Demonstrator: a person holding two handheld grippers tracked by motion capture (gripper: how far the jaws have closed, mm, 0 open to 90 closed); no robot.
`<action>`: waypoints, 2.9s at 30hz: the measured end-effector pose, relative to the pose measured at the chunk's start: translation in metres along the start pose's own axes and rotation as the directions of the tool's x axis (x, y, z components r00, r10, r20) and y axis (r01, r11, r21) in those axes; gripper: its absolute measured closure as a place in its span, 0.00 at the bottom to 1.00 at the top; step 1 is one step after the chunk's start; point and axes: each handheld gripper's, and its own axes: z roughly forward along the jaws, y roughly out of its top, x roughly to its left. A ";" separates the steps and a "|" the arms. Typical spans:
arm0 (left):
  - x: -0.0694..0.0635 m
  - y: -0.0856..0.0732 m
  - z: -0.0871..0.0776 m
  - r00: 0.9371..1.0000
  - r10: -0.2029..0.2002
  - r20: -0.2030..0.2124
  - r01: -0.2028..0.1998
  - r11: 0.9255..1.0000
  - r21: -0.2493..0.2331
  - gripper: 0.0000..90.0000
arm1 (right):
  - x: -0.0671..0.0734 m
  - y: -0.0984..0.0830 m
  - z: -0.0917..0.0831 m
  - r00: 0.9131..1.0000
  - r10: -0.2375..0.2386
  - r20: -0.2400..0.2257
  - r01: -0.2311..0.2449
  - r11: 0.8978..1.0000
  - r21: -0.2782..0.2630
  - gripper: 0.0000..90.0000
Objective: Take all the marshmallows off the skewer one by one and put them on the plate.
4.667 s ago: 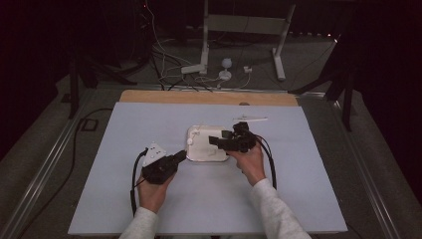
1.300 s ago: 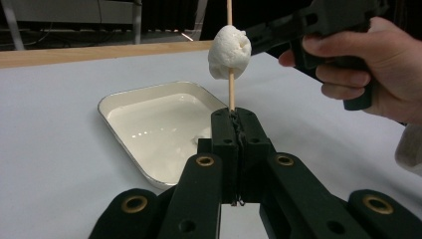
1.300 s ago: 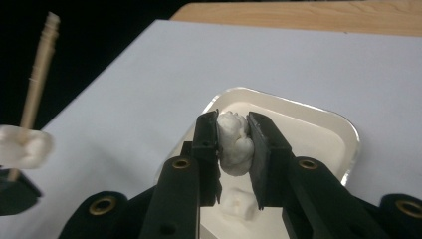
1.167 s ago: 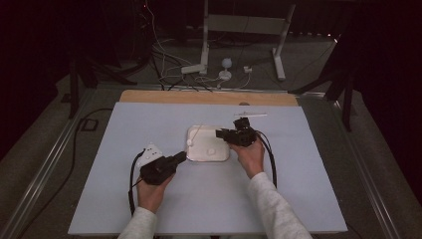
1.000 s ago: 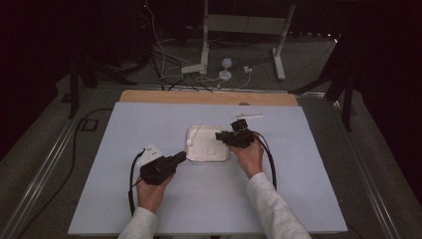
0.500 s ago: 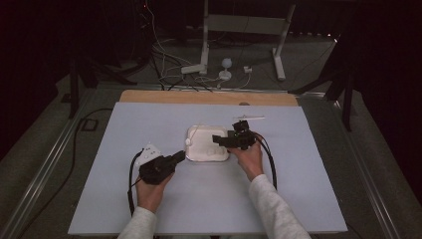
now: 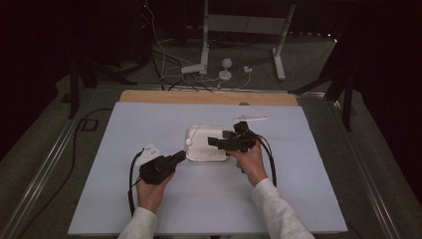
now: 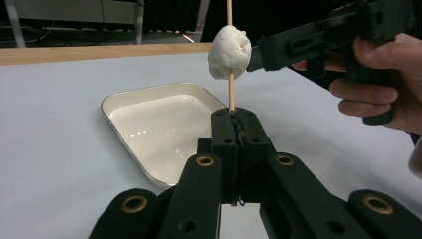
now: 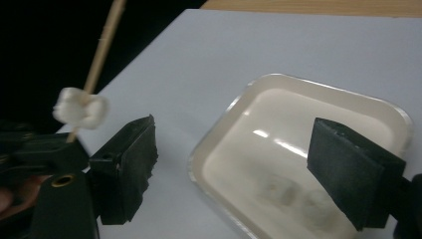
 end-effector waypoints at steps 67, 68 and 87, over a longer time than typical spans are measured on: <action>-0.014 0.005 -0.001 0.990 0.129 0.051 -0.130 0.992 0.003 1.00 | 0.028 0.044 -0.025 0.982 0.010 -0.186 -0.022 0.998 -0.063 0.87; -0.014 0.005 -0.002 0.990 0.132 0.051 -0.132 0.991 0.004 1.00 | 0.028 0.045 -0.025 0.982 0.010 -0.186 -0.022 0.998 -0.064 0.88; -0.005 0.004 -0.007 0.996 0.090 0.014 -0.090 0.996 -0.006 1.00 | 0.013 0.051 -0.045 0.995 -0.026 -0.094 0.017 0.995 -0.096 0.88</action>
